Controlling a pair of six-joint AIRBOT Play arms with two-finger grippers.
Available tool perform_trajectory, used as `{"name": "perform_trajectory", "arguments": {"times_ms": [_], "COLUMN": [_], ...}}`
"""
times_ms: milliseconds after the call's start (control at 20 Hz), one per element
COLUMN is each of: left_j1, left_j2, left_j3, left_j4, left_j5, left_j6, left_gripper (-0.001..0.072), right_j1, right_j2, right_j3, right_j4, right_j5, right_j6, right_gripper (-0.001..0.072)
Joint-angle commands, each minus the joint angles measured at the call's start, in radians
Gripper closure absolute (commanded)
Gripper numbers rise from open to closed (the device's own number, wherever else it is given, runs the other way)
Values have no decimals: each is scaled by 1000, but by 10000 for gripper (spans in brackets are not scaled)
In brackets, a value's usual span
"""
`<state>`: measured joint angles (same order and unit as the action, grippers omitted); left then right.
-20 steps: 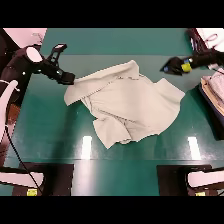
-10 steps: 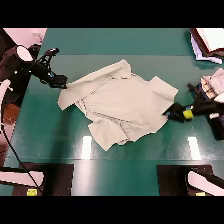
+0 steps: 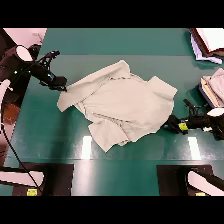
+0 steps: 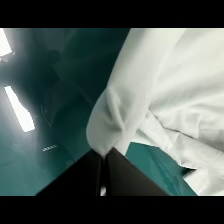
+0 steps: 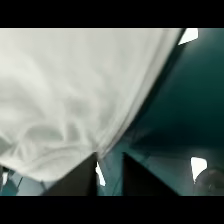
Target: Fold the shirts.
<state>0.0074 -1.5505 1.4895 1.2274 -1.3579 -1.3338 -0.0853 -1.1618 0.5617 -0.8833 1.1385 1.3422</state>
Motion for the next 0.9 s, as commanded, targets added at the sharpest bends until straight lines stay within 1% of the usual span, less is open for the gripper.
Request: {"name": "perform_trajectory", "arguments": {"times_ms": [0, 50, 200, 350, 450, 550, 650, 700, 750, 800, 850], "left_j1": [0, 0, 0, 0, 0, 0, 0, 1, 0, 0, 0], "left_j2": [10, 27, 128, 295, 425, 541, 609, 634, 640, 640, 640], "left_j3": [-21, -58, -253, -492, -647, -759, -782, -779, -773, -771, -771], "left_j4": [0, 0, -1, -21, -90, -172, -151, -139, -135, -136, -135], "left_j5": [-22, -18, -10, 21, 24, 26, 32, 39, 43, 55, 66], "left_j6": [-2, -1, 6, 6, 6, 6, 6, 6, 6, 6, 5], "left_gripper": [681, 681, 681, 681, 681, 681, 681, 681, 680, 680, 680], "right_j1": [0, -1, -5, -6, -6, -6, -21, -33, -45, -58, -64], "right_j2": [2, 2, 2, 2, 2, -14, -51, -73, -92, -109, -127], "right_j3": [-2, 25, 187, 388, 497, 565, 578, 559, 530, 491, 445], "right_j4": [32, 34, -11, -77, -116, -145, -165, -163, -163, -157, -153], "right_j5": [-102, -109, -85, -81, -78, -18, 85, 127, 156, 168, 170], "right_j6": [-29, -46, -45, -42, -30, -12, 0, 0, 0, 0, 0], "right_gripper": [680, 696, 698, 698, 698, 698, 696, 635, 365, 200, 201]}}
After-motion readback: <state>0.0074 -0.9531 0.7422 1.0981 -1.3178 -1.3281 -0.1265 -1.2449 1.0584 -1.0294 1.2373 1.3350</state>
